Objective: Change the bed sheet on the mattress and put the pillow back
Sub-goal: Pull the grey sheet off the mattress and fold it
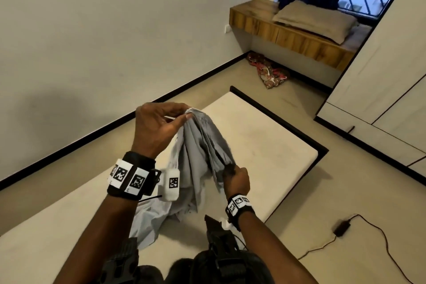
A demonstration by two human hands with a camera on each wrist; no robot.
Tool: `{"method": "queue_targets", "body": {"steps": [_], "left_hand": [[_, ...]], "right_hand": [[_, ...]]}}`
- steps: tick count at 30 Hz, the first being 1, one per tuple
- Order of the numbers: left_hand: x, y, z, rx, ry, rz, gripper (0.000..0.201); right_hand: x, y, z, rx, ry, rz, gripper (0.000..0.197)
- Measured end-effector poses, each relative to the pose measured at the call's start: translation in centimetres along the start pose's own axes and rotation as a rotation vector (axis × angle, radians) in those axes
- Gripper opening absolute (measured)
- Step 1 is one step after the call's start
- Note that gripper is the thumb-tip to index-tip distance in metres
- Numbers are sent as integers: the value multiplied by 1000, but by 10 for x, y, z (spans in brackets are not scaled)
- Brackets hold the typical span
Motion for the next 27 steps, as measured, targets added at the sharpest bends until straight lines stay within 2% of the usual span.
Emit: {"method": "queue_targets", "body": {"steps": [3, 5, 8, 10, 13, 15, 17, 20, 23, 27], "left_hand": [[3, 6, -17, 5, 35, 17, 7], [6, 6, -29, -8, 59, 24, 8], [7, 7, -45, -18, 79, 32, 6], [5, 8, -50, -54, 69, 9, 6], [2, 12, -56, -80, 81, 6, 8], [3, 8, -62, -85, 107, -13, 10], [4, 3, -72, -72, 136, -33, 11], [5, 7, -84, -53, 157, -21, 12], [0, 13, -85, -45, 158, -5, 10], [-5, 7, -90, -38, 173, -30, 11]], "right_hand": [[10, -9, -2, 22, 41, -26, 30], [19, -10, -4, 87, 101, -10, 23], [31, -15, -11, 143, 198, -14, 36], [37, -25, -9, 15, 227, -78, 51], [40, -43, 4, -99, 179, -200, 53], [38, -59, 15, -70, 124, -305, 52], [26, -81, 26, -40, 64, -428, 59], [3, -115, 36, 16, 18, -500, 62], [-17, -155, 25, 150, 57, -584, 57], [-40, -202, 17, 419, -13, -693, 50]]}}
Point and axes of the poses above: each hand's wrist, its own x-axis towards the middle knuckle, its own z-axis out of the palm, y = z × x, the point moved 10 cm from there along x, towards the middle knuckle, and after that the axes turned 5 degrees about y, right-handed, at the moved point
